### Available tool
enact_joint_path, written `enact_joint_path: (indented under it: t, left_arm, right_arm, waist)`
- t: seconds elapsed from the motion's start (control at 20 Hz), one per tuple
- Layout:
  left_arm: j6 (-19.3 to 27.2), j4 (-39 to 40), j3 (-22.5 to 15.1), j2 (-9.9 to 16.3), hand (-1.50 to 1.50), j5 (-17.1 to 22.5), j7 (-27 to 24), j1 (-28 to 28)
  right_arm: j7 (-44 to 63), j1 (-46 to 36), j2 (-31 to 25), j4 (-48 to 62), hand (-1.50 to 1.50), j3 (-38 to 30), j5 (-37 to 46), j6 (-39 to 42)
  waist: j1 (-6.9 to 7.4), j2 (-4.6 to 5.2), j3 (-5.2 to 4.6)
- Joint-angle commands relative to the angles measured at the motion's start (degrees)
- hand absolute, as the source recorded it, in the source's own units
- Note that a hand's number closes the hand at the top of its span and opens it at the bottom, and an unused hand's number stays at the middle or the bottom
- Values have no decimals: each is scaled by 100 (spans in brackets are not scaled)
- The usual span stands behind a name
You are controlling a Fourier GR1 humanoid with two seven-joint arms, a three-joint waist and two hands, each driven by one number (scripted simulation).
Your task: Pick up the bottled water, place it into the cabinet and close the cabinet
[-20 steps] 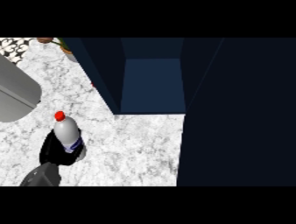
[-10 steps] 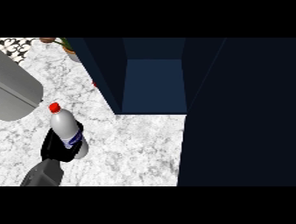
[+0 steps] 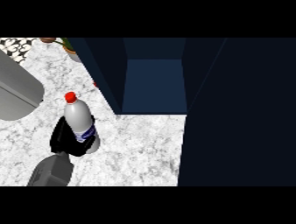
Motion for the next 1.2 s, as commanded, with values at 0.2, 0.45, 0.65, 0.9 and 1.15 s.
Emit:
enact_joint_path:
  t: [0.2,0.45,0.65,0.9,1.15]
  left_arm:
    - [1661,-1447,-1374,-233,150,329,495,-112]
    - [2570,-1467,-1880,-236,150,181,412,-549]
    - [3168,-1735,-1900,-233,150,237,1146,-1179]
    - [3919,-1391,-2209,-227,150,-337,861,-1697]
    - [4282,-1259,-2297,-223,150,-655,918,-1997]
  right_arm:
    - [78,-113,42,-48,-150,83,-25,-139]
    - [460,-305,-159,-339,-150,-76,-231,-99]
    - [127,-360,-82,73,-150,-116,-200,-70]
    - [96,-145,-141,-43,-150,41,-259,23]
    - [143,-406,-105,149,-150,-116,-338,19]
  waist:
    - [-26,5,-3]
    - [-51,18,-6]
    - [-63,16,-3]
    - [-222,27,1]
    - [-279,50,4]
